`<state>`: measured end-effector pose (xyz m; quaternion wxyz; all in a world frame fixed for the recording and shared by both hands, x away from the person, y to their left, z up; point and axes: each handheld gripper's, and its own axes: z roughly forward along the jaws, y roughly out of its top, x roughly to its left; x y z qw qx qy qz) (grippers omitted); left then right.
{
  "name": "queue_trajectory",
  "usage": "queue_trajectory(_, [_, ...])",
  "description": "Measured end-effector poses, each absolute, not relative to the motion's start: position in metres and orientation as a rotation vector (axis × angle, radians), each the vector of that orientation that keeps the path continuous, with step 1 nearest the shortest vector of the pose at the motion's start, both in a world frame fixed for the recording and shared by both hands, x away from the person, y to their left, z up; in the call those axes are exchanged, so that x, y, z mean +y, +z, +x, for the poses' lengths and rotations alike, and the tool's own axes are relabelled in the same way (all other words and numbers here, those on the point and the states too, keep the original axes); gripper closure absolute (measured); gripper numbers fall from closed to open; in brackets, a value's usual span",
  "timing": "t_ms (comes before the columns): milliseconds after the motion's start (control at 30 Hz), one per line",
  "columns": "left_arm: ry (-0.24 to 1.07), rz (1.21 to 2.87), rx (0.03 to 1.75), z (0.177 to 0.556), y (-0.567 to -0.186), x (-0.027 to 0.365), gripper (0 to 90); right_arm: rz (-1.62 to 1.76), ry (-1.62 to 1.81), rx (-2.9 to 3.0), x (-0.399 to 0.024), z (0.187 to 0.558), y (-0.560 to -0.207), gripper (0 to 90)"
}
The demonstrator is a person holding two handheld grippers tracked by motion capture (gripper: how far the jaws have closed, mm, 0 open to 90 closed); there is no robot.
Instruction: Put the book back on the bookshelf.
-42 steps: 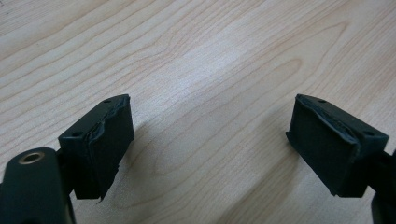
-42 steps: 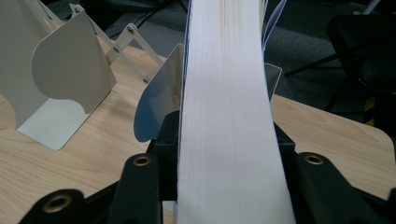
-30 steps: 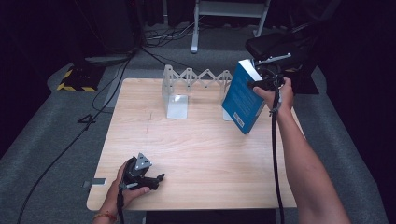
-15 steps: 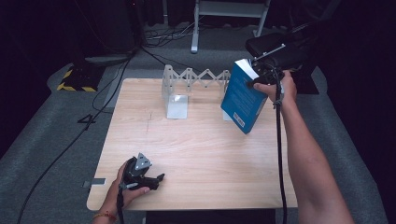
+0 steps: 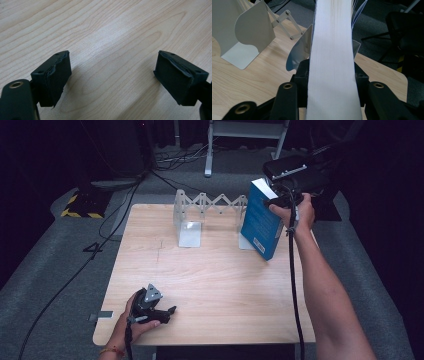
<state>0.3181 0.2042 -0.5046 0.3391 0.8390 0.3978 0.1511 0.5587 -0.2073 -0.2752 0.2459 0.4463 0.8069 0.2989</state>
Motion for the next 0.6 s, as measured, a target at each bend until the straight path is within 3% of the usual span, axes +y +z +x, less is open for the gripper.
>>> queue_trajectory(600, [0.388,2.187,1.020,0.319,-0.505,0.205,14.3,1.174,0.907,2.164,-0.216,0.554,-0.293,59.1])
